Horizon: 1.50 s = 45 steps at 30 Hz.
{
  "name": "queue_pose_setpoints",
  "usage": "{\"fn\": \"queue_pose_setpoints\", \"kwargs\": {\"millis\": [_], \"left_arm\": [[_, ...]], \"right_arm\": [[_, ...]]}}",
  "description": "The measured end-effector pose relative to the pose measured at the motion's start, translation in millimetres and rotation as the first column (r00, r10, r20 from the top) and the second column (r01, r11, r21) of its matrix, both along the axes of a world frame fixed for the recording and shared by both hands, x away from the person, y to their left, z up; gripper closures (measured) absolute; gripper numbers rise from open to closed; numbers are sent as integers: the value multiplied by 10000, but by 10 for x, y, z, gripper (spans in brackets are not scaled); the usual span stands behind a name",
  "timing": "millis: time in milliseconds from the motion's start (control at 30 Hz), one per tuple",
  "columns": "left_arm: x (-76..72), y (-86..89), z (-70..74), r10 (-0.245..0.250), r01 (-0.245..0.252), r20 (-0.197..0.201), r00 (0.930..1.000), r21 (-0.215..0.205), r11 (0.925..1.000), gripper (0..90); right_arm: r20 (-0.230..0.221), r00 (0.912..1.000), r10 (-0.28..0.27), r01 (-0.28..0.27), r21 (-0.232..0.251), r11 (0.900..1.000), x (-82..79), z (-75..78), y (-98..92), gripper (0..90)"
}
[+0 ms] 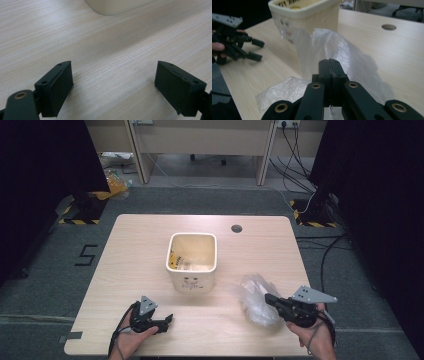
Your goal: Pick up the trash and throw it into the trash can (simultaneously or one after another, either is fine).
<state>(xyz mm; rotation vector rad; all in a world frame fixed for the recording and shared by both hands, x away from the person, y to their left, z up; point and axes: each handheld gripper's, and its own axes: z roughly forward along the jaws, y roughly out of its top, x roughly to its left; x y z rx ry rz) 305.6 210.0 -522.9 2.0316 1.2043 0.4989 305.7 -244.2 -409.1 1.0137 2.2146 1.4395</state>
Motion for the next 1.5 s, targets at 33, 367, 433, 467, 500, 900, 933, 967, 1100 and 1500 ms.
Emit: {"fn": "queue_pose_setpoints", "kwargs": {"millis": [33, 367, 433, 467, 500, 900, 933, 967, 1100, 1500], "left_arm": [[0, 0, 0, -2, 2, -2, 10000, -1, 10000, 143], [1, 2, -1, -49, 49, -6, 10000, 0, 10000, 139], [1, 3, 0, -48, 48, -7, 10000, 0, 10000, 139], [1, 3, 0, -49, 49, -9, 10000, 2, 10000, 140], [1, 4, 0, -64, 64, -15, 10000, 19, 10000, 139], [2, 5, 1, -94, 94, -16, 10000, 70, 9999, 138], [2, 5, 1, -93, 93, -11, 10000, 69, 9999, 138], [2, 2, -1, -58, 58, 8, 10000, 22, 10000, 138], [2, 2, -2, -64, 64, 15, 10000, 34, 10000, 138], [2, 2, -3, -67, 67, 20, 10000, 41, 10000, 137]], "right_arm": [[79, 10000, 4, -4, 54, 10000, 28, 50, 0, 900], [713, 9965, 435, -491, 792, 9956, 223, 518, 94, 900], [887, 9950, 462, -533, 797, 9954, 262, 606, 125, 900], [905, 9948, 477, -551, 813, 9952, 277, 632, 134, 900], [940, 9943, 507, -585, 827, 9949, 301, 664, 150, 900], [1125, 9893, 930, -1040, 961, 9899, 420, 828, 330, 900], [1098, 9891, 983, -1095, 1012, 9888, 430, 854, 353, 900], [1141, 9879, 1049, -1167, 1014, 9880, 445, 880, 375, 900], [1248, 9831, 1337, -1470, 1036, 9837, 506, 997, 500, 900], [1052, 9616, 2535, -2656, 1229, 9562, 732, 1143, 1082, 900]]}}
